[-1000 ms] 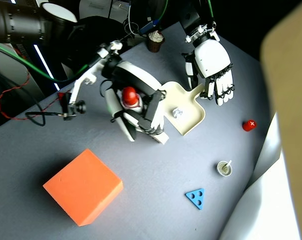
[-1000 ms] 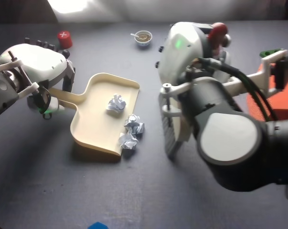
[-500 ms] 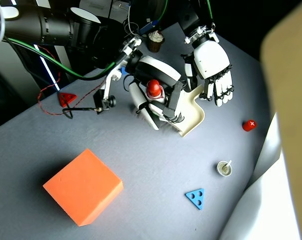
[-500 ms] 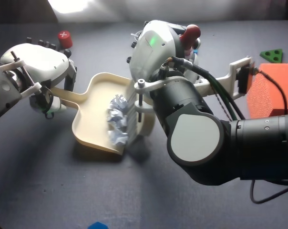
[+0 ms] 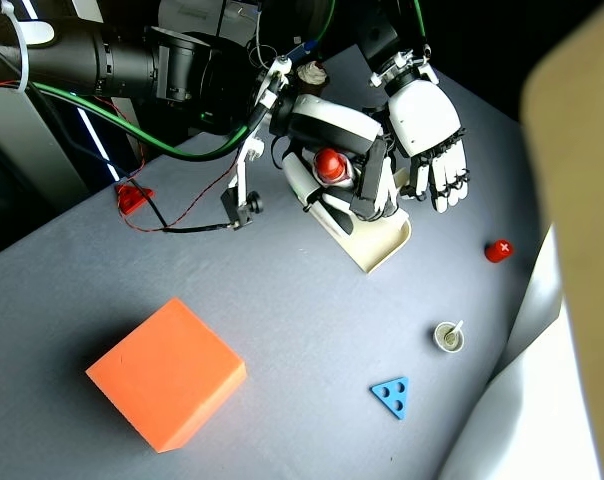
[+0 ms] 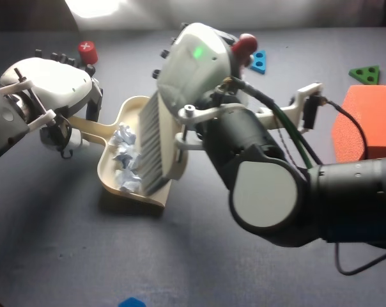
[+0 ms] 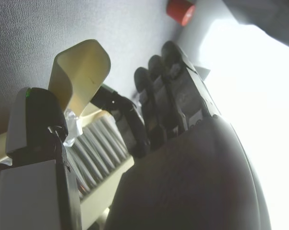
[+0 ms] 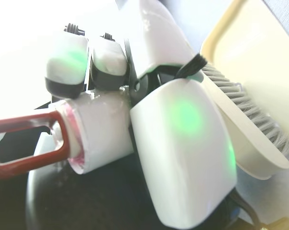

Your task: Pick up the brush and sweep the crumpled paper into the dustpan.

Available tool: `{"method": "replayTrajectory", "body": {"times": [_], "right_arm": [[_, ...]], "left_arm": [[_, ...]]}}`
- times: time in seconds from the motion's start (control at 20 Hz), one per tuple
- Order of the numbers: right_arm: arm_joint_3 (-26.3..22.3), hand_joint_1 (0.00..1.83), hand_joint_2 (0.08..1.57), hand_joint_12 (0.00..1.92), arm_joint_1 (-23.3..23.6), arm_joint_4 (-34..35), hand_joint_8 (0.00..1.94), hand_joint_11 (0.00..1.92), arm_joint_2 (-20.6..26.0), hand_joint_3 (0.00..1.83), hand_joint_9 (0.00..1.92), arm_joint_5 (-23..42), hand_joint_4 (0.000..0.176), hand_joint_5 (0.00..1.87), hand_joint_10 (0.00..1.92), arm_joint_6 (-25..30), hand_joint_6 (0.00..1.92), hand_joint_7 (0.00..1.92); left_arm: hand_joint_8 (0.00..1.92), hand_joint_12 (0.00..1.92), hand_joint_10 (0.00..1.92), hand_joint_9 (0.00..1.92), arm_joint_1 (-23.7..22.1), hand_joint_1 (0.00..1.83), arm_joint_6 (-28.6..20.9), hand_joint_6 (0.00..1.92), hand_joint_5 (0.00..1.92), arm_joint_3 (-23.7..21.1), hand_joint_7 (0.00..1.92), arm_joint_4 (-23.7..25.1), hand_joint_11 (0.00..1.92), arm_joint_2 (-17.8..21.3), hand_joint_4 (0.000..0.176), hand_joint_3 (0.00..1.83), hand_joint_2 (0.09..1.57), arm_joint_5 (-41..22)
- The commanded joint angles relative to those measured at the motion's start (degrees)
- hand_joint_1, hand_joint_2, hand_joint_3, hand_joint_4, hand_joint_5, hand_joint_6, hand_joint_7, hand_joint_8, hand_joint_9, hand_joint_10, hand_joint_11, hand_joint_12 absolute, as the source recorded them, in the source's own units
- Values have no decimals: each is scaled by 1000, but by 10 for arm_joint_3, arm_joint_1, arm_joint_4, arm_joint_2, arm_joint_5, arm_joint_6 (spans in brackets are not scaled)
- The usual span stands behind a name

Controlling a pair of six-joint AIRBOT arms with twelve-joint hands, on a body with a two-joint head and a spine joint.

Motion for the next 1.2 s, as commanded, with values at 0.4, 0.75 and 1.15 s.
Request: {"method": "replayTrajectory", "body": {"times": [0.4,0.75,1.15], "right_arm": [[-59,1543,1190,1921,0,-44,1941,1381,69,0,1307,-3,102,918,1921,-96,1921,1056],[-31,1523,1204,1921,-6,-54,1941,1372,47,2,1300,21,112,911,1921,-53,1921,1037],[-12,1549,1187,1921,-2,-81,1941,1383,14,0,1316,16,131,934,1921,-6,1921,1071]], "left_arm": [[5,16,10,393,-8,1099,3,1034,944,2,447,16,361,3,0,0,1138,-54],[1,5,3,368,-9,1074,3,1094,906,2,434,16,339,2,0,3,1156,-54],[2,9,2,366,-8,1098,3,1056,930,2,430,16,345,4,0,0,1145,-52]]}}
